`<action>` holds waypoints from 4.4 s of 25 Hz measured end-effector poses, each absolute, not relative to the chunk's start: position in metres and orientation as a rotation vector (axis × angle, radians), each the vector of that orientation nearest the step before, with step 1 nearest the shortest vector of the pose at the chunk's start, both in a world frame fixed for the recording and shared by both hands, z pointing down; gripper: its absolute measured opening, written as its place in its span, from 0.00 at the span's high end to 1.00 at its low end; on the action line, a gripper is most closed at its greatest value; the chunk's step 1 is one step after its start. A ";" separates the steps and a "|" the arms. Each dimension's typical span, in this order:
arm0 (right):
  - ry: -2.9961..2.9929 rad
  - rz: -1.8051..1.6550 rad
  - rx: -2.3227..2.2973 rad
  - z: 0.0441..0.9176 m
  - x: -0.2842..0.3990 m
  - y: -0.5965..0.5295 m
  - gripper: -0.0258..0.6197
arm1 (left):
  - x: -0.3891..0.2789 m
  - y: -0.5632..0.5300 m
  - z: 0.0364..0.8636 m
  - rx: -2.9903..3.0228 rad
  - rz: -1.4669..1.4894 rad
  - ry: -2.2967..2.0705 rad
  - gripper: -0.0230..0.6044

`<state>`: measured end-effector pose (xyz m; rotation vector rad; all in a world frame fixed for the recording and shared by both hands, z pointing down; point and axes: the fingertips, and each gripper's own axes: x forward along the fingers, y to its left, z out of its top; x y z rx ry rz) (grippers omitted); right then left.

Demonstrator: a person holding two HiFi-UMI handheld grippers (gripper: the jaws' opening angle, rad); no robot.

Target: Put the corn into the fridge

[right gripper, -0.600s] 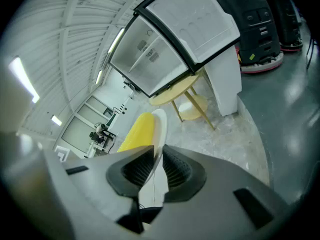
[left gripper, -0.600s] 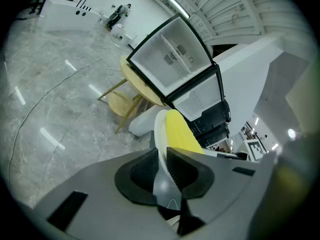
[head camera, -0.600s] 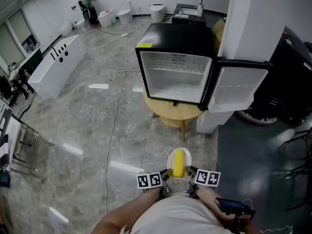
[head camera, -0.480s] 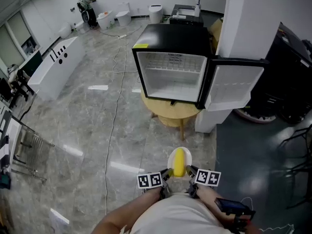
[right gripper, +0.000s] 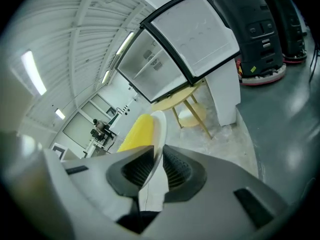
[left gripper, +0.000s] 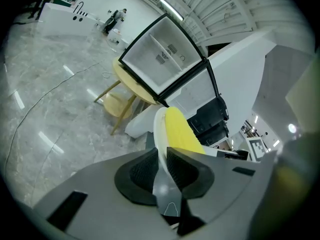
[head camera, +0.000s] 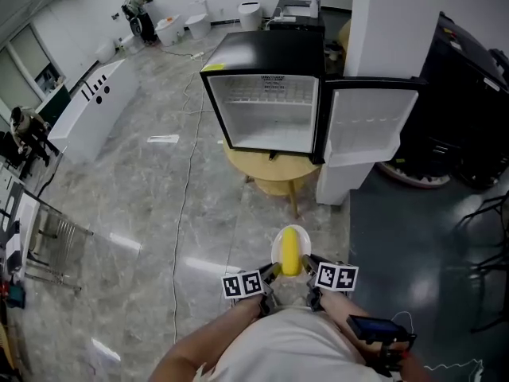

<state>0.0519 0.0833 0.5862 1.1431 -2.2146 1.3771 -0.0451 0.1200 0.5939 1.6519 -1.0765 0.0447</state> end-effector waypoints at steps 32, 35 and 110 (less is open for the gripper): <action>-2.226 1.403 1.071 0.593 0.088 0.084 0.87 | -0.009 0.124 0.601 1.625 0.046 -1.120 0.87; -2.232 1.395 1.057 0.591 0.085 0.081 0.87 | -0.011 0.121 0.598 1.631 0.041 -1.129 0.87; -2.208 1.420 1.015 0.600 -0.034 -0.021 0.87 | -0.130 0.019 0.606 1.572 -0.060 -1.107 0.88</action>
